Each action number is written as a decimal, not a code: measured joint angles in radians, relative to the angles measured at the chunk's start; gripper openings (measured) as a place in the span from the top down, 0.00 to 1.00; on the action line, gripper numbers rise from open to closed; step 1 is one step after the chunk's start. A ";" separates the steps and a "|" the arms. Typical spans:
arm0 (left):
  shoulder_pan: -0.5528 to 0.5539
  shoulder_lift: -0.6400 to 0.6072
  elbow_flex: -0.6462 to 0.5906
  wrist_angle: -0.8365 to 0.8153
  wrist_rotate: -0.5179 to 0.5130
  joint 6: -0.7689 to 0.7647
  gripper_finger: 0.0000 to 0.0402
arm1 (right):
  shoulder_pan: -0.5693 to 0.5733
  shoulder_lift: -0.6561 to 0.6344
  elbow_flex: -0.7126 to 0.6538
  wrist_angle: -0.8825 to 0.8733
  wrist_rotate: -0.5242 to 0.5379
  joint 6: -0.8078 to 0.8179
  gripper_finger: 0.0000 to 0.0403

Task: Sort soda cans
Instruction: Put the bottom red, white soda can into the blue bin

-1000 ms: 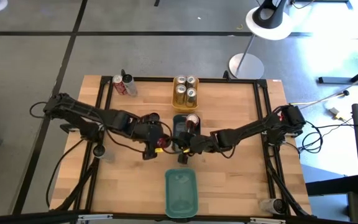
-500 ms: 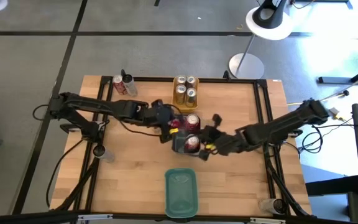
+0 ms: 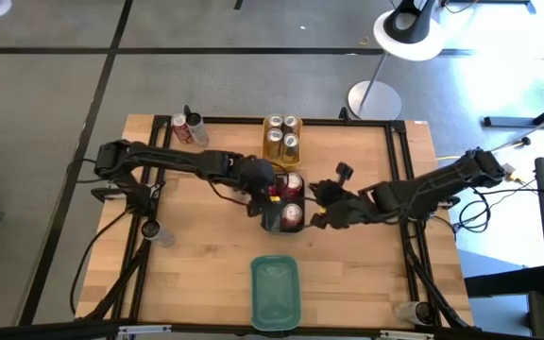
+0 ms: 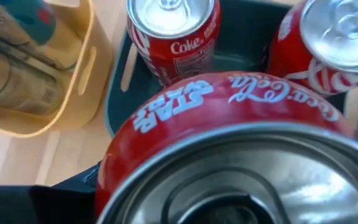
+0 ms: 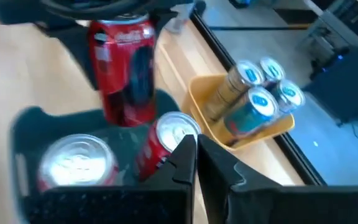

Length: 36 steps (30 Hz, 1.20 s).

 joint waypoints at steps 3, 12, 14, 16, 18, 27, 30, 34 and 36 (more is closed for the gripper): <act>0.028 0.029 0.000 0.016 0.056 0.009 0.27 | -0.025 0.000 -0.035 0.001 -0.023 0.016 0.96; 0.054 0.155 0.000 0.046 0.112 0.017 0.27 | -0.033 0.000 -0.100 0.006 -0.093 0.146 0.96; 0.054 0.186 0.000 0.064 0.116 0.012 0.27 | -0.033 0.000 -0.102 0.013 -0.114 0.163 0.96; 0.053 0.204 0.000 0.079 0.117 0.010 0.27 | -0.033 0.000 -0.103 0.016 -0.122 0.171 0.96; 0.053 0.214 0.002 0.087 0.116 0.009 0.27 | -0.033 0.000 -0.103 0.024 -0.128 0.171 0.96; 0.050 0.218 0.001 0.110 0.067 0.010 0.21 | -0.033 0.000 -0.103 0.069 -0.130 0.170 0.96; 0.049 0.213 0.000 0.109 0.062 0.008 0.17 | -0.033 0.000 -0.103 0.072 -0.130 0.170 0.96; 0.049 0.211 -0.003 0.101 0.047 0.039 0.15 | -0.033 0.000 -0.103 0.074 -0.130 0.171 0.96; 0.048 0.208 -0.003 0.101 0.018 0.035 0.15 | -0.033 0.000 -0.103 0.077 -0.130 0.170 0.96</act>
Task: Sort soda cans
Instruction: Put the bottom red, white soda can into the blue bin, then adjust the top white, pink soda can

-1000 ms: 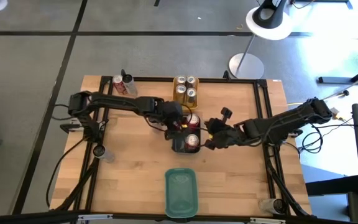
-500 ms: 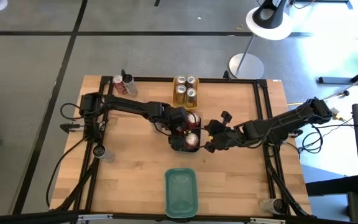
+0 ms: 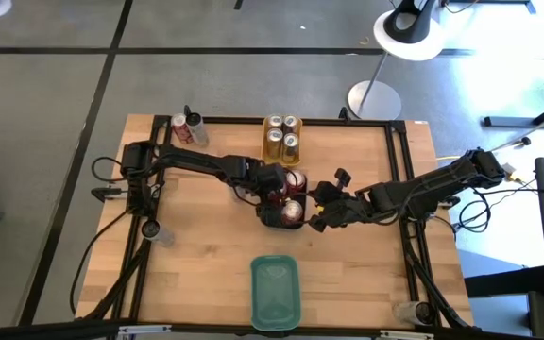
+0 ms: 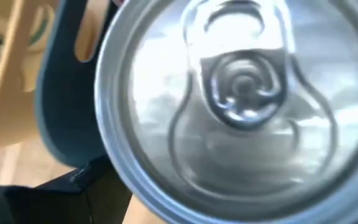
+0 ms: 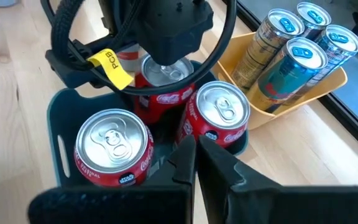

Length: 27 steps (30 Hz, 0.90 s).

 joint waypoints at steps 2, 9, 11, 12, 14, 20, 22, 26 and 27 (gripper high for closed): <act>0.000 -0.001 0.000 -0.001 -0.023 -0.004 0.15 | 0.000 0.000 0.000 0.000 0.000 0.000 0.96; -0.008 -0.035 0.000 -0.043 -0.032 0.008 0.15 | 0.000 0.000 0.000 -0.002 -0.018 -0.008 0.96; -0.011 -0.059 0.000 -0.059 -0.031 0.018 0.15 | 0.000 0.000 -0.001 -0.001 -0.018 -0.016 0.96; -0.011 -0.071 0.000 -0.065 -0.029 0.018 0.15 | 0.000 0.000 -0.001 -0.001 -0.018 -0.022 0.96; -0.014 -0.099 0.000 -0.080 -0.029 0.020 0.15 | 0.000 0.000 -0.001 0.003 -0.018 -0.028 0.96; -0.018 -0.209 0.001 -0.093 -0.024 0.065 0.15 | 0.000 0.000 -0.001 0.003 -0.017 -0.036 0.96; -0.017 -0.251 0.001 -0.093 -0.033 0.076 0.15 | -0.001 0.000 -0.001 0.005 -0.008 -0.040 0.96; 0.004 -0.346 0.001 -0.092 -0.078 0.122 0.15 | -0.001 0.000 -0.001 0.009 0.001 -0.052 0.96; 0.013 -0.372 0.002 -0.094 -0.086 0.145 0.15 | -0.001 0.000 -0.001 0.009 0.002 -0.052 0.96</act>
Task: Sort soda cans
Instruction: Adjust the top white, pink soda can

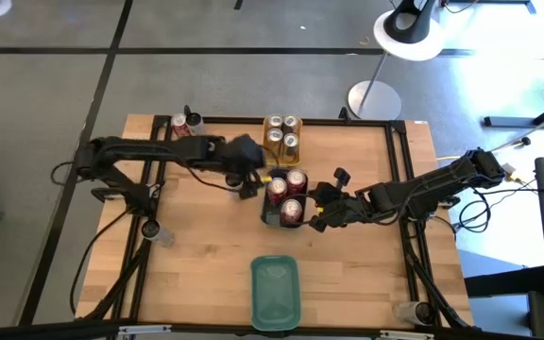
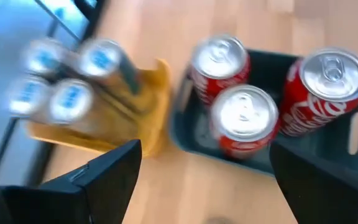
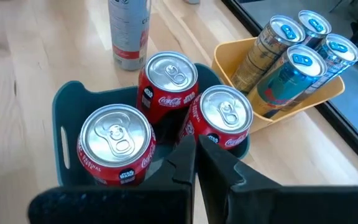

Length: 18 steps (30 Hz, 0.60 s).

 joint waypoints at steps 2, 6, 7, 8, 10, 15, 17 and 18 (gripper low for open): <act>0.016 -0.049 0.000 -0.014 -0.013 0.012 0.15 | 0.000 0.000 0.000 0.001 0.009 0.000 0.96; 0.060 -0.140 0.000 -0.010 -0.042 0.009 0.15 | 0.000 0.000 0.000 0.003 0.026 0.000 0.96; 0.075 -0.158 0.000 -0.016 -0.051 0.020 0.15 | 0.000 0.000 0.000 0.002 0.026 0.000 0.96; 0.089 -0.176 0.000 -0.025 -0.060 0.040 0.15 | 0.000 0.000 0.000 0.002 0.026 0.000 0.96; 0.116 -0.208 0.000 -0.064 -0.096 0.064 0.15 | 0.000 0.000 0.000 0.001 0.038 0.000 0.96; 0.192 -0.269 0.000 -0.210 -0.211 0.027 0.14 | 0.000 0.005 0.000 0.000 0.070 -0.002 0.96; 0.225 -0.280 0.000 -0.284 -0.219 -0.002 0.12 | 0.000 0.007 0.000 0.000 0.071 -0.003 0.96; 0.240 -0.281 0.000 -0.316 -0.223 -0.020 0.10 | 0.000 0.009 0.000 0.001 0.071 -0.004 0.96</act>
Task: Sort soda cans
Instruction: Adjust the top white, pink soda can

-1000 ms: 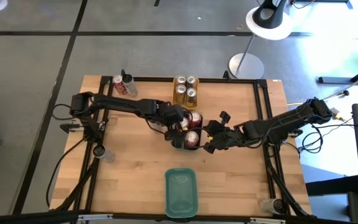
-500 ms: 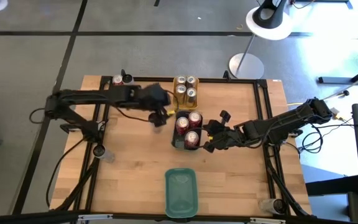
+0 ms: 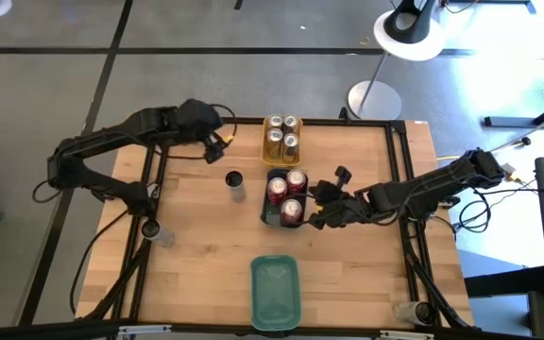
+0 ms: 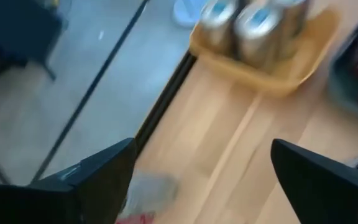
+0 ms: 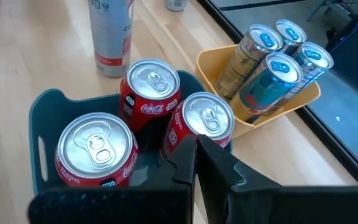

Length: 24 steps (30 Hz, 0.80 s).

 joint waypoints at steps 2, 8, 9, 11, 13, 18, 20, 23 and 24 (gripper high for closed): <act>0.028 0.000 0.000 -0.062 -0.002 -0.031 0.06 | 0.000 0.002 0.000 -0.004 -0.001 -0.009 0.96; 0.096 0.003 0.000 -0.162 -0.008 -0.071 0.01 | 0.000 0.018 0.000 -0.007 0.000 -0.023 0.96; 0.105 0.003 0.000 -0.180 -0.011 -0.075 0.01 | 0.000 0.021 0.001 -0.003 0.000 -0.023 0.96; 0.120 0.003 0.000 -0.215 -0.012 -0.077 0.01 | 0.000 0.026 0.001 -0.017 -0.004 -0.024 0.96; 0.127 0.003 0.000 -0.222 -0.014 -0.061 0.01 | 0.000 0.034 0.001 -0.011 -0.009 -0.023 0.96; 0.127 0.004 0.000 -0.233 -0.012 -0.148 0.02 | 0.000 0.040 0.001 -0.010 -0.008 -0.025 0.96; 0.130 0.004 0.000 -0.265 0.003 -0.181 0.02 | 0.000 0.042 0.000 -0.012 -0.003 -0.035 0.96; 0.163 0.004 0.000 -0.296 -0.015 -0.231 0.02 | 0.000 0.041 0.000 -0.007 -0.001 -0.045 0.96; 0.177 0.004 0.000 -0.307 -0.015 -0.236 0.02 | 0.000 0.041 0.000 -0.008 -0.001 -0.045 0.96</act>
